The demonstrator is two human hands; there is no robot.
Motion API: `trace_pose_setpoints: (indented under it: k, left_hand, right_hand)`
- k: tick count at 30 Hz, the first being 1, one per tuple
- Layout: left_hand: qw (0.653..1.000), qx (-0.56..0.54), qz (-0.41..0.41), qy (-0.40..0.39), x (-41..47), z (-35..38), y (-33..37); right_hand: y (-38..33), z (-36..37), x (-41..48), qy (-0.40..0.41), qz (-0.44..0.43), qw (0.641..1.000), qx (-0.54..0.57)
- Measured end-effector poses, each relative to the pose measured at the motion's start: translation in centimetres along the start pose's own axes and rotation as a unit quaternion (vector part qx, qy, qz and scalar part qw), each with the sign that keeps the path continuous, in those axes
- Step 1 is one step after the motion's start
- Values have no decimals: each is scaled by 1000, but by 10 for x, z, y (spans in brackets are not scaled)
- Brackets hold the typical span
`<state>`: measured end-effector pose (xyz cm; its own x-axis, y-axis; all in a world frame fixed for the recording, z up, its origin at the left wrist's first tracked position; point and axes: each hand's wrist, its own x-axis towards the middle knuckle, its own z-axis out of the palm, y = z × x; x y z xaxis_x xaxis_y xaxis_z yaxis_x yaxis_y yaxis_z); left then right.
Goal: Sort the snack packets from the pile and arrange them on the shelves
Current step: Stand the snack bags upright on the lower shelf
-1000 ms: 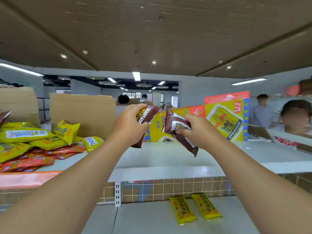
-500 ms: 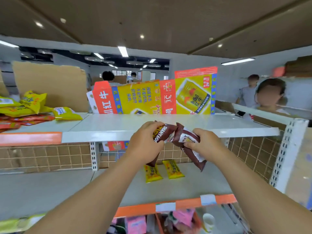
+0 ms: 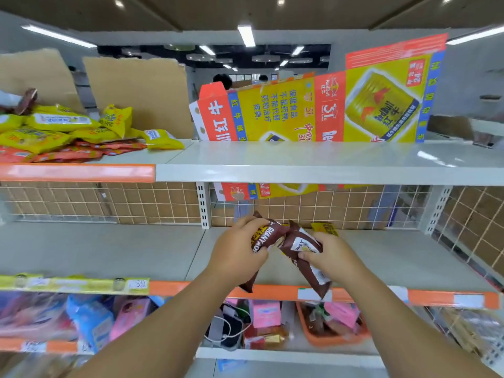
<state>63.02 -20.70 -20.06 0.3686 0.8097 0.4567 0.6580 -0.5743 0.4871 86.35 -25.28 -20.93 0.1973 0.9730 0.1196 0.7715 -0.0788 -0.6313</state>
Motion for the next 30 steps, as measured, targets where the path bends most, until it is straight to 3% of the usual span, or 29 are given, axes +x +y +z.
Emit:
trace_pose_setpoints:
  k: [13, 16, 18, 21, 24, 27, 28, 30]
  left_hand:
    - [981, 32, -175, -77, -12, 56, -156]
    - [980, 32, -179, -78, 6, 64, -184]
    - [982, 32, -172, -71, 22, 69, -198]
    - [980, 104, -140, -93, 40, 80, -213]
    - [957, 183, -123, -187, 39, 98, -222]
    - [956, 196, -126, -180, 32, 114, -228]
    - [959, 192, -123, -170, 32, 116, -230]
    - [963, 183, -117, -159, 32, 118, -233]
  right_hand:
    - [15, 148, 70, -105, 89, 990, 6]
    - [0, 164, 96, -105, 109, 988, 41]
    - [-6, 173, 112, -112, 153, 974, 125]
    - [-2, 189, 130, -114, 202, 961, 151]
    - [6, 199, 143, -56, 229, 971, 51]
    - [-3, 199, 147, 76, 190, 976, 70]
    - [-9, 201, 147, 87, 155, 982, 60]
    - [-24, 208, 141, 16, 128, 991, 19]
